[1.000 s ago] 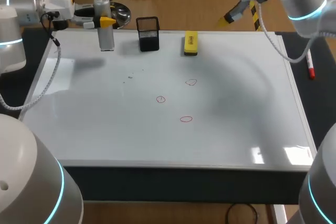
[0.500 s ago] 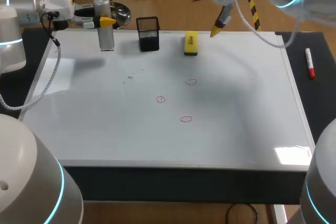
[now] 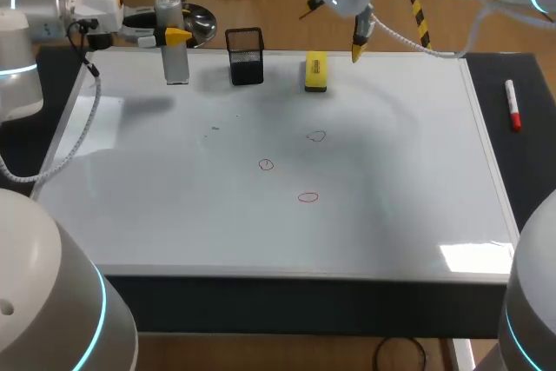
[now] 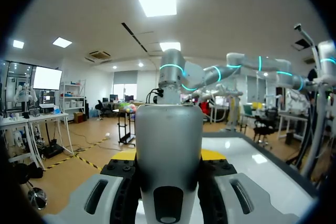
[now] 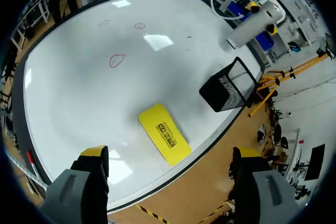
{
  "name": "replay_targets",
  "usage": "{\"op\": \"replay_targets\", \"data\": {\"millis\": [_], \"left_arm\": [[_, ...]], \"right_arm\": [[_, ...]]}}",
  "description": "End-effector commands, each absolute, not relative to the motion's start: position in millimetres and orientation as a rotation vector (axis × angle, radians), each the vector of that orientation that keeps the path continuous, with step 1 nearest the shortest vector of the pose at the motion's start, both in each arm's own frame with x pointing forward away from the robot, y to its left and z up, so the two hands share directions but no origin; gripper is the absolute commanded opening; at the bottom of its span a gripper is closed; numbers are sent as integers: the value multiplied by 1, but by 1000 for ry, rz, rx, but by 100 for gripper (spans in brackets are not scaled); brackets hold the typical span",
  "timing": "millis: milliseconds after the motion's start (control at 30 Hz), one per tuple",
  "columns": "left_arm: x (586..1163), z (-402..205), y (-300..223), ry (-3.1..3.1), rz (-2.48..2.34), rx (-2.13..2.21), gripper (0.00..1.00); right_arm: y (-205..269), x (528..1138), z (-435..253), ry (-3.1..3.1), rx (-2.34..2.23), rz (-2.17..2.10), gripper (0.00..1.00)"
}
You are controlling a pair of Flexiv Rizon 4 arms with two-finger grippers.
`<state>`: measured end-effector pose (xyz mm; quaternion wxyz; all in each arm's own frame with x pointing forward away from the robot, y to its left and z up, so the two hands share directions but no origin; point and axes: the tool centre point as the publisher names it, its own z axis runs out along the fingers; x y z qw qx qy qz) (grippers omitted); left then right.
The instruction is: Pick up the inspection probe, press it on each red-marked spot on the whiteboard one by one, put down the probe, pick up the eraser, and wipe off all the red marks.
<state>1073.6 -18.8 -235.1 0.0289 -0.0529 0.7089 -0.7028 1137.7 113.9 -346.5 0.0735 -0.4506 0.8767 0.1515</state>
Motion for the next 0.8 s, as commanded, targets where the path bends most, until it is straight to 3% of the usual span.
{"op": "replay_targets", "data": {"millis": [33, 800], "left_arm": [[1074, -234, -19, 2186, -2168, -162, 0], [1074, -234, -19, 2186, -2168, -162, 0]], "right_arm": [[111, 1139, -350, 2530, -2037, -242, 100], [109, 1139, -352, 2527, -1982, -205, 100]]}}
